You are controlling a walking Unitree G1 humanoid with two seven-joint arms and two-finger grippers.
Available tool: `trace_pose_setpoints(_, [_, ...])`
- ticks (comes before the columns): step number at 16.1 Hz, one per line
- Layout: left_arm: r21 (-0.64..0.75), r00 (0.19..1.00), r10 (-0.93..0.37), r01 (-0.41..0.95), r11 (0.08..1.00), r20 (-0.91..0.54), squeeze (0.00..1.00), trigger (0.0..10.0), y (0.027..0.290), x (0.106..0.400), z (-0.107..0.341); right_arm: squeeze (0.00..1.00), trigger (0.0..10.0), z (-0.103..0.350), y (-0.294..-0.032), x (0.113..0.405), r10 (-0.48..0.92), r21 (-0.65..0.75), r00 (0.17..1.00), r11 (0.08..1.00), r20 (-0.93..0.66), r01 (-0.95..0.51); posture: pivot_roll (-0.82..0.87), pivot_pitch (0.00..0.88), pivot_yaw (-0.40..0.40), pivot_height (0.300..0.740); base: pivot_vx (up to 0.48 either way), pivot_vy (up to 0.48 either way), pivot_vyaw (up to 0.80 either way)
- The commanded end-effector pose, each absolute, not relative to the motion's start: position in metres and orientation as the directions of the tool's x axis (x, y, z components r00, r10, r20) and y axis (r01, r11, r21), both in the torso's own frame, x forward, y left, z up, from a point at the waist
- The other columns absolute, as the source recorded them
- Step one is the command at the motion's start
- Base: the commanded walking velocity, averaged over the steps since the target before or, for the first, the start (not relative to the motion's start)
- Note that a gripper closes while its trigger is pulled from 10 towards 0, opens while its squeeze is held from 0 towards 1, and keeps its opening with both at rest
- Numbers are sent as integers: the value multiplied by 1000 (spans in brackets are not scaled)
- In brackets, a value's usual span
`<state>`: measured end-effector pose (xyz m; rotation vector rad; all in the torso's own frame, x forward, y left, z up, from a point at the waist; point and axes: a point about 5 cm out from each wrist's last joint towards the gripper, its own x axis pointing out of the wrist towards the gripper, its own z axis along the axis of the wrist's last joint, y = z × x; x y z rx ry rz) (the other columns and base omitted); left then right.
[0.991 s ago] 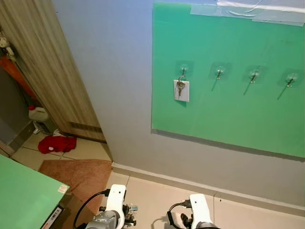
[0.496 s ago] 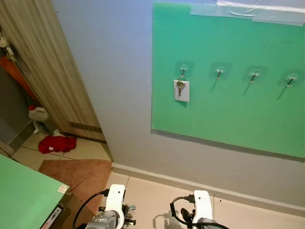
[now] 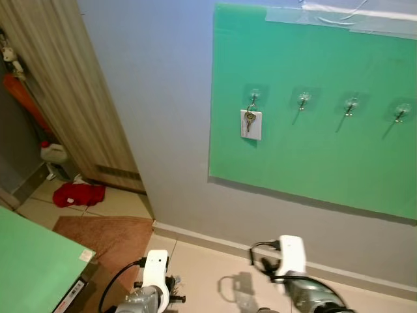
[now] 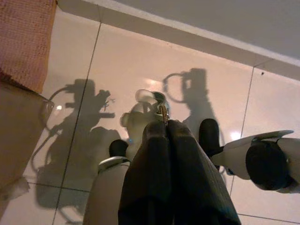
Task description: Hang keys on a hook
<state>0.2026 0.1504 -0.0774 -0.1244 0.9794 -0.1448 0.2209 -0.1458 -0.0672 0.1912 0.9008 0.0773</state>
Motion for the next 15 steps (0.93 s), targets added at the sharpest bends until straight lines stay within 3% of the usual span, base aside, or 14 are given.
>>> trace_pose_setpoints(1, [-167,597,-172,64,984,-783,0,0,163,223,-65,0,10000,-65,-141,226,156,208,619,978,-770,13,-136,0,50,707,0,0,0])
trace_pose_setpoints(15, [-159,536,-175,76,984,-826,0,0,158,196,-81,0,10000,-70,-145,217,154,196,601,981,-784,4,-137,0,39,707,0,0,0])
